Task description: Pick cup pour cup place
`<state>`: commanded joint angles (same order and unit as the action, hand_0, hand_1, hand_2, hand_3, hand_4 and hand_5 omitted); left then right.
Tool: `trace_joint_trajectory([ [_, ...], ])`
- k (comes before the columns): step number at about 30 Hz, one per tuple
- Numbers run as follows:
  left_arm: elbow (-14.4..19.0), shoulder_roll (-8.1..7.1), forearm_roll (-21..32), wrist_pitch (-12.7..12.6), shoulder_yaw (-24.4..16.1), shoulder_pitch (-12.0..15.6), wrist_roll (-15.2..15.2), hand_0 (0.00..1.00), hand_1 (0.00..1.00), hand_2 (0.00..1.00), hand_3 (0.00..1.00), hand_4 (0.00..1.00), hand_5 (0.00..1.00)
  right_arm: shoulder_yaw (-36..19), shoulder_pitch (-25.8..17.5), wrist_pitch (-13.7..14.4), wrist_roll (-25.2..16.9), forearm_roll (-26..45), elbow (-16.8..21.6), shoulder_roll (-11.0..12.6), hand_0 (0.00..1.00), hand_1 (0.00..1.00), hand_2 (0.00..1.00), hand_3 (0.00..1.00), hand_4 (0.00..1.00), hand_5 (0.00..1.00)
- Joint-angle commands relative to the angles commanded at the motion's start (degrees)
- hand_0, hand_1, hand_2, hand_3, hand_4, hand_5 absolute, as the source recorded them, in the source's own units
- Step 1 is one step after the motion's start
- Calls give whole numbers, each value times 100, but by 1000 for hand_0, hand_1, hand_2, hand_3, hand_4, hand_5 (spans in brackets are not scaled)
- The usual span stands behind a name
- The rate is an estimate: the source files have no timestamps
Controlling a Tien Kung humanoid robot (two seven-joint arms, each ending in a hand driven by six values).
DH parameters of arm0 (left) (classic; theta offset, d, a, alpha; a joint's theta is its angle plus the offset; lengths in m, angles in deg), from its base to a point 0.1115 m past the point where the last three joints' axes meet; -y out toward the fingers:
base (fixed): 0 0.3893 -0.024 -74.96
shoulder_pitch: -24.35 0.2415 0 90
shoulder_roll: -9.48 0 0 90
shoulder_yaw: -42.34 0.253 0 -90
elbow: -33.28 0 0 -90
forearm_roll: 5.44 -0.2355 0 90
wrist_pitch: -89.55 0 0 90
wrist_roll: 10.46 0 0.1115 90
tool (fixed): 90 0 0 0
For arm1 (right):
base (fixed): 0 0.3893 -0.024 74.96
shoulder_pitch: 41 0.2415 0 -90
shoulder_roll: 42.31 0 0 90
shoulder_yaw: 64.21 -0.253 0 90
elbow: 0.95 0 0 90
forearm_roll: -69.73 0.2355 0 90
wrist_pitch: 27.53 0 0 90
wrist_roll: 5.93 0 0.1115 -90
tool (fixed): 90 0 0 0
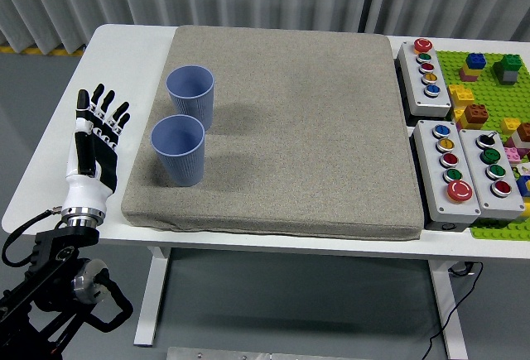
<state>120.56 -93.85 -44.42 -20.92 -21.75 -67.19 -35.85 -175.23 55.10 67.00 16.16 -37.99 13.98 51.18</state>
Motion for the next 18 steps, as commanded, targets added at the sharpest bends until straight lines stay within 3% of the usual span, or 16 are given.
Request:
trace_joint_trajectory([
  [18, 7, -11, -9, 16, 14, -6, 36, 899, 881, 995, 998, 908, 998, 23, -10, 43, 2, 115, 3, -17, 649, 639, 554, 592, 2, 21],
])
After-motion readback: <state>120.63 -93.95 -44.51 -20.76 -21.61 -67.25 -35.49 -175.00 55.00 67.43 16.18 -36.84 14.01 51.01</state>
